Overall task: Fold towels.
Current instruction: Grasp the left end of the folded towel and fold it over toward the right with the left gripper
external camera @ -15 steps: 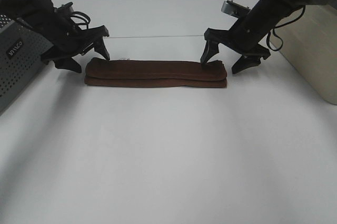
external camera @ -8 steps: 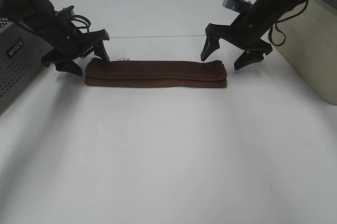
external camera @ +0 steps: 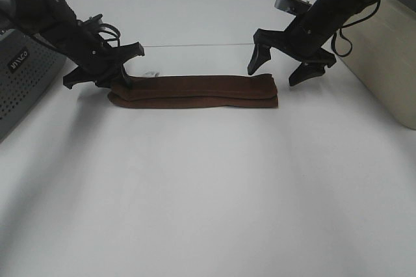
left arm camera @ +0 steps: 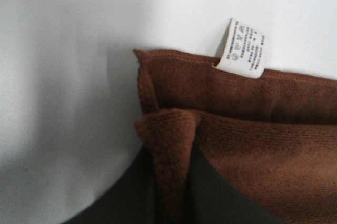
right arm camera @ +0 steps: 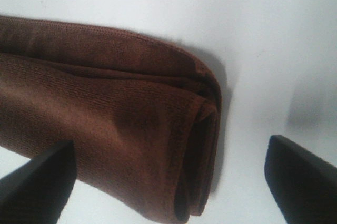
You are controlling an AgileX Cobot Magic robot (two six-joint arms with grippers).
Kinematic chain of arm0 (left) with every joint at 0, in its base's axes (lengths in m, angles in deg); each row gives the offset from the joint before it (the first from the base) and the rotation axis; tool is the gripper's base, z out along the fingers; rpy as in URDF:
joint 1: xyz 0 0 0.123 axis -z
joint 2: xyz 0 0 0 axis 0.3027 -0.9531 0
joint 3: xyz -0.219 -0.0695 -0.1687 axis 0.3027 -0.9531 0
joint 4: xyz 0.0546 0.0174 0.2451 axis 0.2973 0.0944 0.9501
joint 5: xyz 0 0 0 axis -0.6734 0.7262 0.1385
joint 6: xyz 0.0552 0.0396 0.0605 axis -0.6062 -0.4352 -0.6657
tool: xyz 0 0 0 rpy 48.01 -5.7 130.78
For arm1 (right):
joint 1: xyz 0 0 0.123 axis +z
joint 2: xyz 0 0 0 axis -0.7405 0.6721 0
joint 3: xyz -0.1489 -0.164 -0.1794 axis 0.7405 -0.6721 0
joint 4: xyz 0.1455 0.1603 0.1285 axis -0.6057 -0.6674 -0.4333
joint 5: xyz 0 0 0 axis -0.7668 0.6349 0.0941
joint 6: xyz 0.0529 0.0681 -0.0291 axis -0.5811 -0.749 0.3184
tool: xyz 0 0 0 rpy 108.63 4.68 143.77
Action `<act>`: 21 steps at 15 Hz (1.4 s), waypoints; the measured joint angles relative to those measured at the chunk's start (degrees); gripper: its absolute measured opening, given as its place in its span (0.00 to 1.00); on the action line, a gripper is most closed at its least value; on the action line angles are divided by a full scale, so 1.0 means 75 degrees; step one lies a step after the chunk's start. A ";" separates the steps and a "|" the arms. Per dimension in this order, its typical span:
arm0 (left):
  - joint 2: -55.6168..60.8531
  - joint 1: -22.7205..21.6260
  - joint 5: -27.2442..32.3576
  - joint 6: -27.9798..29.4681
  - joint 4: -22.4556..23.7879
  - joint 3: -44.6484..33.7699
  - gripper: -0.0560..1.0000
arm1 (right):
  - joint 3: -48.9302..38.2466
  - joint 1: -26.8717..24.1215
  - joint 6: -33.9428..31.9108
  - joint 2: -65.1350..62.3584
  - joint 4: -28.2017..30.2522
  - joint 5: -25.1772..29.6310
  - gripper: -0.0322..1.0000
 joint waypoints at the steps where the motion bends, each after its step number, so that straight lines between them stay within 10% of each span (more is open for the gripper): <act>1: 0.0092 0.0000 0.0107 0.0008 0.0122 0.0008 0.12 | 0.0000 0.0000 0.0000 0.0000 0.0000 0.0000 0.91; 8: 0.1085 0.0008 0.2246 0.1192 0.2131 0.1627 0.12 | 0.0000 0.0000 0.0000 -0.0336 0.0061 0.0344 0.91; 17: 0.0199 0.1276 0.0917 0.1681 -0.0519 0.2131 0.16 | 0.0000 0.0000 -0.0053 -0.1383 0.0237 0.0924 0.91; 21: -0.0275 0.1696 0.0321 0.1681 -0.1367 0.2131 0.57 | 0.0000 0.0000 -0.0053 -0.1467 0.0306 0.0932 0.91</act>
